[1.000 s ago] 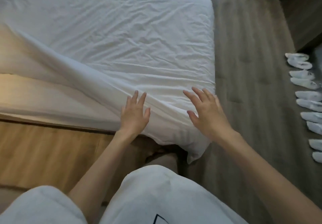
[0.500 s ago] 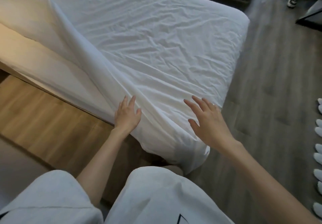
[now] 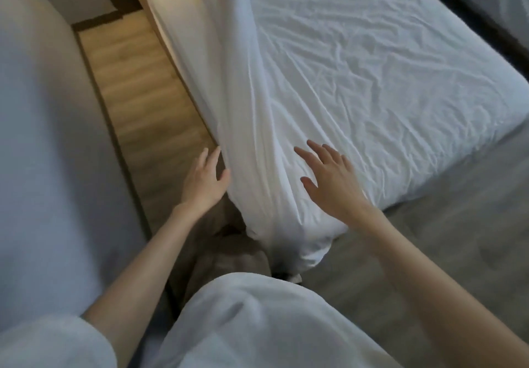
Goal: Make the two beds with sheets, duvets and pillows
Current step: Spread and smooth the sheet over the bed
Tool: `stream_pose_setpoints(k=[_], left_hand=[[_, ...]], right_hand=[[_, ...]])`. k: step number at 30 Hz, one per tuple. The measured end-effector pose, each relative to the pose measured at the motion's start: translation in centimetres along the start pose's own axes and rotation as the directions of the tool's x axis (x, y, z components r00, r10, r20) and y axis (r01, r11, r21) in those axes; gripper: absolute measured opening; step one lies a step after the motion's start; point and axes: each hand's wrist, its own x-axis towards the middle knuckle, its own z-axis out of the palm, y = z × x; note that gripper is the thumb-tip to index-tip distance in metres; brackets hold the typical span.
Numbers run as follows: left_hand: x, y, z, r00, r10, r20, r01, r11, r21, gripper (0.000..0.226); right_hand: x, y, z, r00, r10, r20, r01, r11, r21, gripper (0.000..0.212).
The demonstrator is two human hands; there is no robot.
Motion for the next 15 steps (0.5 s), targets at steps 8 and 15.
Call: stream_pose_setpoints(k=[8,15], left_hand=[[-7.8,-3.7,4.0,0.967,-0.254,-0.017,0.249,0.957,-0.147,0.062],[-3.7,-6.2,8.6,0.943,-0.325,0.075,0.334,0.915,-0.225,0.064]], right_hand=[[2.4,-1.5,3.6,0.954,-0.258,0.154,0.283,0.944,-0.171,0.056],[10.4,-2.8,9.6,0.875,-0.337,0.346,0.415,0.892,-0.180,0.051]])
